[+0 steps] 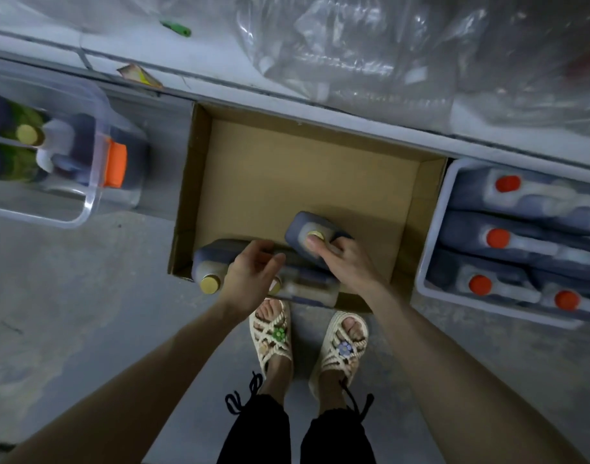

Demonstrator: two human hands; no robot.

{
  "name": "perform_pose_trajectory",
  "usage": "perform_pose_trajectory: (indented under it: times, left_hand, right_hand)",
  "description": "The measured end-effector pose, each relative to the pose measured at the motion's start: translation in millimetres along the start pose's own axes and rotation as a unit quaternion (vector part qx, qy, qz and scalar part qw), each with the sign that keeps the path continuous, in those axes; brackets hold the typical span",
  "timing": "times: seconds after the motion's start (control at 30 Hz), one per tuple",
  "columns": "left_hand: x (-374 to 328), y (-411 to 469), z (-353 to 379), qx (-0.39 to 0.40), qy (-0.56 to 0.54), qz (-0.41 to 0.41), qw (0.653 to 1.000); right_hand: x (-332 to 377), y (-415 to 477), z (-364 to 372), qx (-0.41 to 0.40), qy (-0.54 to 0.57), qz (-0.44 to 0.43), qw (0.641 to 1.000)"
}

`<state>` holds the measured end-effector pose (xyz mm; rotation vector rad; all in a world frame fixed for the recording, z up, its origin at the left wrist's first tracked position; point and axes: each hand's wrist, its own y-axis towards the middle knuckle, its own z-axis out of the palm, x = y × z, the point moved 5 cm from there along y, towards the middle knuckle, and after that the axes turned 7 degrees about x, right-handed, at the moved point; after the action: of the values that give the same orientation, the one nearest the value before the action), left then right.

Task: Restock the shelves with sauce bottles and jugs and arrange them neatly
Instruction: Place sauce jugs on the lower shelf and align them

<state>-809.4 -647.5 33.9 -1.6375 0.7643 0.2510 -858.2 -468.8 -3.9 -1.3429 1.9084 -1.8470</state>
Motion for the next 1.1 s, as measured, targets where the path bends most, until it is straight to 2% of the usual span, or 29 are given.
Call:
perform_pose_trajectory:
  times: [0.13, 0.3, 0.47, 0.63, 0.93, 1.1]
  left_hand:
    - [-36.9, -22.6, -9.6, 0.019, -0.03, 0.018, 0.999]
    - [-115.5, -65.7, -16.2, 0.081, -0.054, 0.073, 0.993]
    - [-210.7, -123.0, -29.4, 0.09, -0.014, 0.166, 0.982]
    - [-322.4, -205.3, -55.7, 0.118, 0.033, 0.277, 0.953]
    - [-509.5, -374.4, -116.0, 0.087, 0.073, 0.451, 0.885]
    - [-575.6, -433.4, -137.9, 0.041, 0.079, 0.501, 0.861]
  right_hand:
    - [23.6, -47.3, -36.4, -0.023, 0.059, 0.01, 0.998]
    - [65.3, -132.7, -93.1, -0.062, 0.034, -0.006, 0.997]
    - [137.1, -238.4, -155.7, -0.087, 0.015, -0.082, 0.993]
    - [220.1, -365.8, -217.9, -0.14, 0.003, -0.175, 0.975]
    - [352.3, -582.4, -304.3, -0.24, 0.024, -0.317, 0.917]
    - [396.8, -655.8, -331.0, -0.261, 0.009, -0.36, 0.896]
